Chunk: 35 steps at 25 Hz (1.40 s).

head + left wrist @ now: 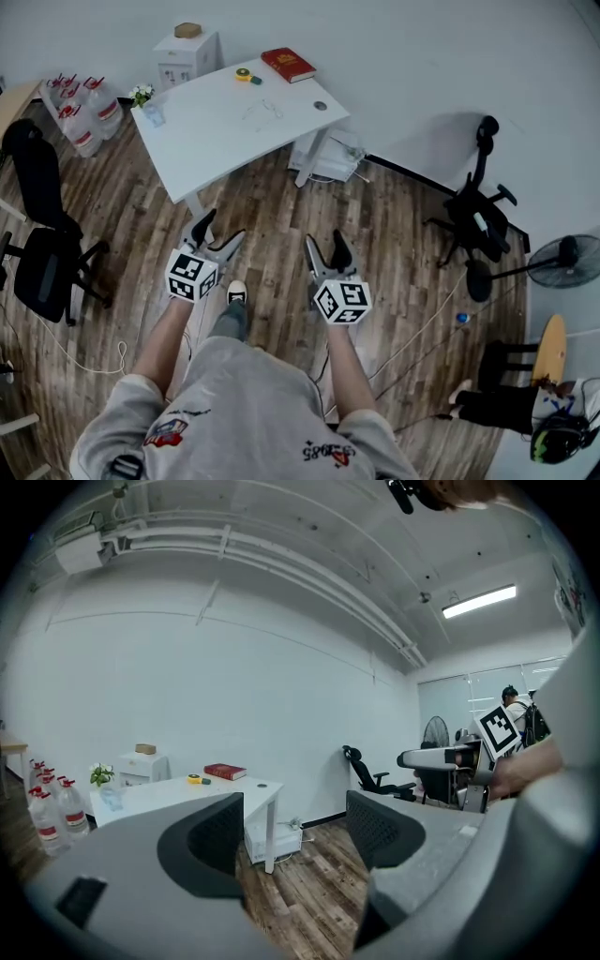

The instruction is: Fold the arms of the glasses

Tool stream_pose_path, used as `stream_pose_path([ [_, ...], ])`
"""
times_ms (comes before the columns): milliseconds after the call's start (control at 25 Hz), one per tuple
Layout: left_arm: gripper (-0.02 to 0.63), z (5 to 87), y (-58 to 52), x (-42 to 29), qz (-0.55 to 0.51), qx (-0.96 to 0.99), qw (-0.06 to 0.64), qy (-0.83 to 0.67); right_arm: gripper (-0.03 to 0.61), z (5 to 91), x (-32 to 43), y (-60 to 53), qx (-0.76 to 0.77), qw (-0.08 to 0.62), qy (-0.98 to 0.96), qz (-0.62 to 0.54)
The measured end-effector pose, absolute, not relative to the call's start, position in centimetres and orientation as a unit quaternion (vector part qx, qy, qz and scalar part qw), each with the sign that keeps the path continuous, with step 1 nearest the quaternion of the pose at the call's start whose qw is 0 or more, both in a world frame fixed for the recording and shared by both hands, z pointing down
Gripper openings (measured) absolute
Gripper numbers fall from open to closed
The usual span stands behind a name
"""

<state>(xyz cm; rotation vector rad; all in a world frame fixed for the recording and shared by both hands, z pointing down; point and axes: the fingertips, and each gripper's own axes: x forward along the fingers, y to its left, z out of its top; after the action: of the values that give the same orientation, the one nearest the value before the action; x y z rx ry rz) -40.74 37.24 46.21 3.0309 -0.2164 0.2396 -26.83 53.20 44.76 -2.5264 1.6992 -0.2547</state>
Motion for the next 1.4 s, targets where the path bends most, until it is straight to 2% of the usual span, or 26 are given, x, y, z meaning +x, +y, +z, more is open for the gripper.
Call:
stream_pose_path([
  [560,0.324,46.6,20.7,-25.0,0.088,0.995,0.046,-0.031,0.261,45.4,-13.5,37.5,-0.841,0.040,0.530,-0.104],
  [1040,0.324,47.1,9.3,-19.7,0.101,0.992,0.048,-0.062,0.241,45.9,-5.7,24.4,-0.819,0.048,0.560,-0.115],
  [1400,0.324,48.7,1.1,-17.8,0.124,0.980,0.066,-0.143,0.238,46.1,1.3,13.1,-0.773,0.048,0.619,-0.132],
])
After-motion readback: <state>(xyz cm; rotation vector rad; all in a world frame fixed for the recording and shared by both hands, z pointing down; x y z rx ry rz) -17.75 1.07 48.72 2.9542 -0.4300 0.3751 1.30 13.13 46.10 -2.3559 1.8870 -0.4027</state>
